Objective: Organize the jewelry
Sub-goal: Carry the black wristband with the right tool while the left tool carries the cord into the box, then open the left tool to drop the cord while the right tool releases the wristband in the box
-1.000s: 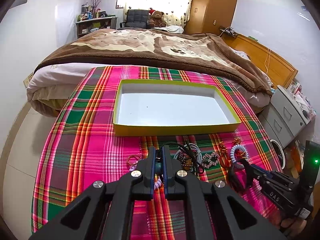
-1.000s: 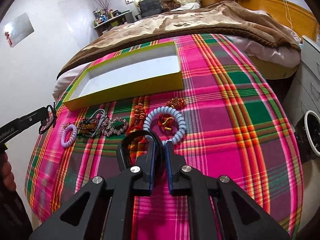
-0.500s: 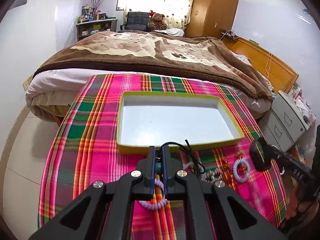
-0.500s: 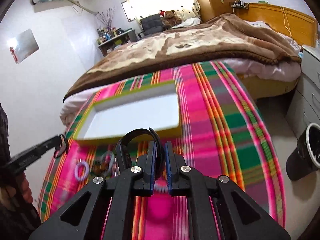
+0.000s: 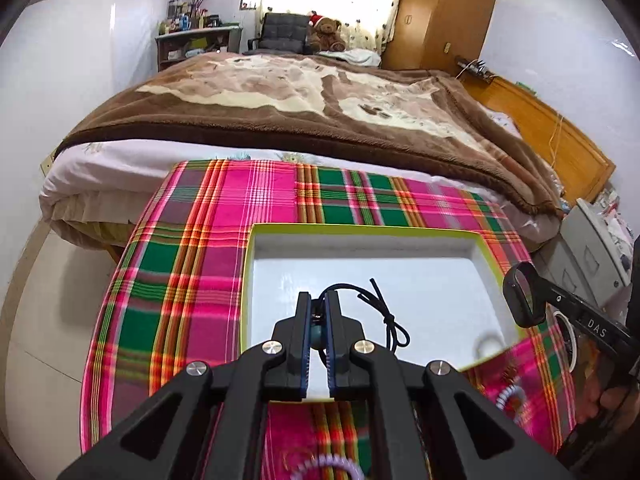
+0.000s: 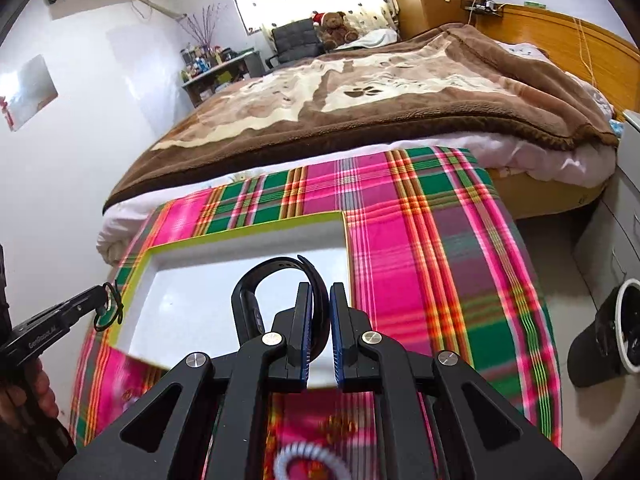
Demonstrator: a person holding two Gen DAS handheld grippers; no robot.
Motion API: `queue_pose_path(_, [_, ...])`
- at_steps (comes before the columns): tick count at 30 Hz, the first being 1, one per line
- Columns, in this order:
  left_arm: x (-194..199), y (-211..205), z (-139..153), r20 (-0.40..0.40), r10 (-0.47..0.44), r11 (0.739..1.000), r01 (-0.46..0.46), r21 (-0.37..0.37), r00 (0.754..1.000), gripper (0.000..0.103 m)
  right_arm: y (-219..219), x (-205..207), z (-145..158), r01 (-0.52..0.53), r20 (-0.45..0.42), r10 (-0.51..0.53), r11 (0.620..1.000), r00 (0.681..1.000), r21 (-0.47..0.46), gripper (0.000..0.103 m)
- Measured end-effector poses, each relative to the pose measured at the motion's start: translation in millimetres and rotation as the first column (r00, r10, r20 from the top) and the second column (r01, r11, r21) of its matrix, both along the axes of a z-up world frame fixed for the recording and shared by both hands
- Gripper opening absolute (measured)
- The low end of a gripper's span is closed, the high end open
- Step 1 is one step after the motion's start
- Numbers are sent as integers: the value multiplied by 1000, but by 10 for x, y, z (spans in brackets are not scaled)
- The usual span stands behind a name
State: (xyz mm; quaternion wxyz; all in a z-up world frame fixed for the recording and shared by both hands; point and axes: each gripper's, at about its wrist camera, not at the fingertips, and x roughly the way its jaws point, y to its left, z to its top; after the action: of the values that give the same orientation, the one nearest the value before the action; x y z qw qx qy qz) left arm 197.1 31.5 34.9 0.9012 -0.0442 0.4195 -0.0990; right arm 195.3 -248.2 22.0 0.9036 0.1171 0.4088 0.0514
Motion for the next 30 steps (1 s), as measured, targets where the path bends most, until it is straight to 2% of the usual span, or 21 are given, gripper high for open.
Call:
queue_pose_path(4, [198,-21,-106,-29,-5,1000,4,-20,1000,7,28,239,-90,-4,-30,4,1000,1000,-12,9])
queue_pose_path(12, [512,-86,-362,-91,-3,1000,3,4,996,7,95,539,-312,-22,-88,18,999,996,-45,9])
queue_pose_path(19, [607,-113,-503,-132,-6,1000,8,8,991,7,152,590,-335,-37,-87,30,996,996,-86,9])
queue_pose_path(22, [611,-142,-536,-128,-4,999,8,31,992,7,191,598,-348,-47,-88,38,994,995,-102,9])
queue_pose_path(30, [643,-133,-548,-132,12,999,-7,33,991,8,230,630,-379,-50,-98,37,990,995,-134,9])
